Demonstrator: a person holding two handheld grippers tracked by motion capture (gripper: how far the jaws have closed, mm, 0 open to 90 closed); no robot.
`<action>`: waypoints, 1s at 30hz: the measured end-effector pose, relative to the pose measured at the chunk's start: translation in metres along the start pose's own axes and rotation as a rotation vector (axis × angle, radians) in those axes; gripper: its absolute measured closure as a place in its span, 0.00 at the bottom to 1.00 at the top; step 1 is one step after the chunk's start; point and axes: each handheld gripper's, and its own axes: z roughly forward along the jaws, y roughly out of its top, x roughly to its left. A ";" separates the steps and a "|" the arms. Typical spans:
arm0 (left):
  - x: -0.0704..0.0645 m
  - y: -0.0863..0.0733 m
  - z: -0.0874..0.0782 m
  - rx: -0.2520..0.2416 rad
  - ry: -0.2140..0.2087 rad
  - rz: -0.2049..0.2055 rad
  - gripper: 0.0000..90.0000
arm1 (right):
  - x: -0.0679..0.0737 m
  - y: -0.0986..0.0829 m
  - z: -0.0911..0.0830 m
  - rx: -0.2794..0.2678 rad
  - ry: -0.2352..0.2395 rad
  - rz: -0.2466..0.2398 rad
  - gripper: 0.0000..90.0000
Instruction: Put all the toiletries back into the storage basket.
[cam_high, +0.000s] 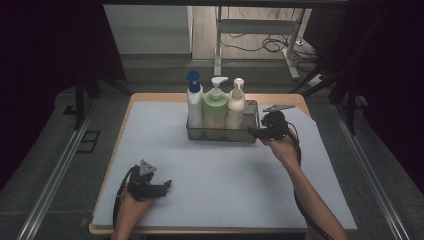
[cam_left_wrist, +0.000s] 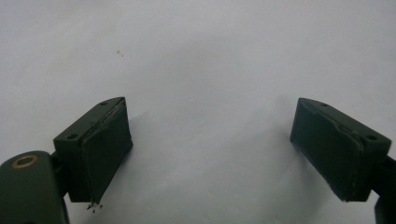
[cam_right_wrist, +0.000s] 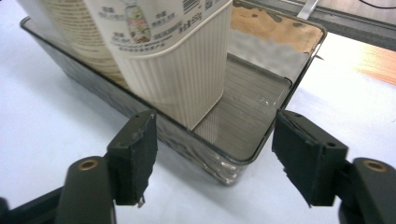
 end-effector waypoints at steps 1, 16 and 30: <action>0.000 0.000 0.000 0.000 0.000 0.000 0.13 | 0.001 -0.001 -0.002 -0.002 0.003 -0.005 0.32; 0.000 0.000 0.000 0.001 -0.002 -0.002 0.13 | 0.014 -0.017 -0.021 0.024 0.035 -0.077 0.19; 0.000 0.000 0.000 0.000 -0.002 -0.001 0.13 | 0.021 -0.034 -0.043 0.028 0.057 -0.130 0.07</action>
